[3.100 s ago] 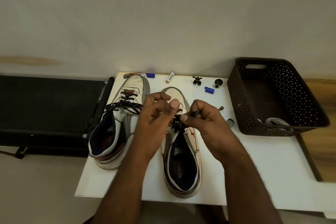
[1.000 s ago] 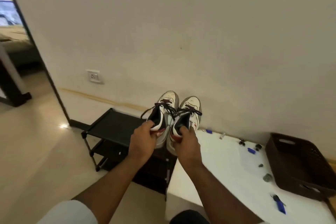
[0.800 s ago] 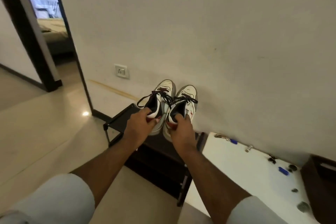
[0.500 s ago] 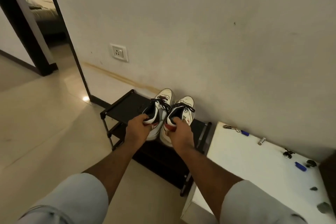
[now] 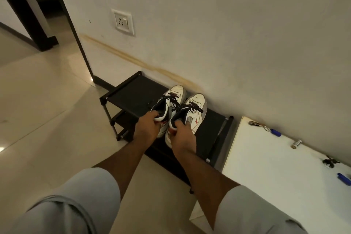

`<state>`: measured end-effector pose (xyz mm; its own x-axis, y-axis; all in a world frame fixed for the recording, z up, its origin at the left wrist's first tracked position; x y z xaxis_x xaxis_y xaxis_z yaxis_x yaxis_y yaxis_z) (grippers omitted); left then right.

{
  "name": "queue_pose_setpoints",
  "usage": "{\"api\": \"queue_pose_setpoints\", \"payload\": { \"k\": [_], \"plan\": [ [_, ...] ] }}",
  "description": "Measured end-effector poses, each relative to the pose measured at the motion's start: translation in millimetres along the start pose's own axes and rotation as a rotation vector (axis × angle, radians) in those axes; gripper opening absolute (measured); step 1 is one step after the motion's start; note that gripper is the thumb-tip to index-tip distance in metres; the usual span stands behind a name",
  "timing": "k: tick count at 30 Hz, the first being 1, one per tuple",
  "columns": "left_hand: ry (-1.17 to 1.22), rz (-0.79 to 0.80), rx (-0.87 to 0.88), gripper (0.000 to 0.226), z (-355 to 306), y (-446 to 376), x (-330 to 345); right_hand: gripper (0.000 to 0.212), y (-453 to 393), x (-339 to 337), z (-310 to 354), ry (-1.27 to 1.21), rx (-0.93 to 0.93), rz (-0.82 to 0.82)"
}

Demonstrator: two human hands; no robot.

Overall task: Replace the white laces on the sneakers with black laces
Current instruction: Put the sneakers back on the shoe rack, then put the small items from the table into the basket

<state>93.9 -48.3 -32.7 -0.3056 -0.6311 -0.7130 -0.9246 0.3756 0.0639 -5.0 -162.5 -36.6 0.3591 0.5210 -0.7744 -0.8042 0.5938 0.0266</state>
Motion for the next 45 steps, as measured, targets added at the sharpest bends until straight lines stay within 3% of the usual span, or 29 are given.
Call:
{"api": "queue_pose_setpoints", "payload": {
  "k": [4,6,8,10,12,17,23,34,40,45],
  "plan": [
    [-0.141,0.104,0.022,0.046,-6.4,0.7,9.9,0.046,-3.2,0.7,-3.9,-0.009,0.017,0.075],
    [-0.149,0.178,-0.003,0.074,-4.2,10.5,17.6,0.074,-1.1,2.2,-10.8,-0.168,0.042,0.177],
    [-0.236,0.098,0.009,0.09,-13.4,29.2,14.6,0.088,11.5,-9.8,-16.9,-0.382,0.068,0.241],
    [-0.371,-0.067,0.13,0.088,-45.7,59.0,10.1,0.081,28.4,-33.8,-27.8,-0.408,0.047,0.243],
    [-0.435,-0.094,0.257,0.086,-81.4,94.9,23.5,0.073,50.0,-59.2,-44.8,-0.248,0.036,0.243],
    [-0.472,0.171,0.437,0.069,-148.3,170.9,102.1,0.04,112.0,-121.6,-113.1,-0.05,0.117,0.21],
    [-0.404,0.478,0.559,0.057,-210.5,257.0,186.6,0.027,191.9,-205.1,-204.9,0.008,0.184,0.135],
    [-0.319,0.703,0.641,0.035,-319.7,358.9,325.5,0.022,303.5,-338.8,-408.9,0.05,0.596,-0.074],
    [-0.462,0.814,0.814,0.053,-359.0,389.7,400.0,0.045,307.6,-324.7,-460.1,0.019,0.722,-0.018],
    [-0.602,0.81,0.935,0.026,-361.1,397.4,431.3,0.027,301.5,-321.1,-469.4,0.04,0.693,-0.067]
  ]
}}
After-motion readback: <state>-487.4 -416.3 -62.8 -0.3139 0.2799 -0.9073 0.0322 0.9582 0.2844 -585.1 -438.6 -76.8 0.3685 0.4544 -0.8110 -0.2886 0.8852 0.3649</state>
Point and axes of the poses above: each hand's wrist, its own y-axis away from the middle knuckle, its own x-axis out of the palm, z = x × y, the point moved 10 cm from there along -y, towards the middle knuckle, and after that the axes turned 2 degrees about -y, right-handed, at the moved point
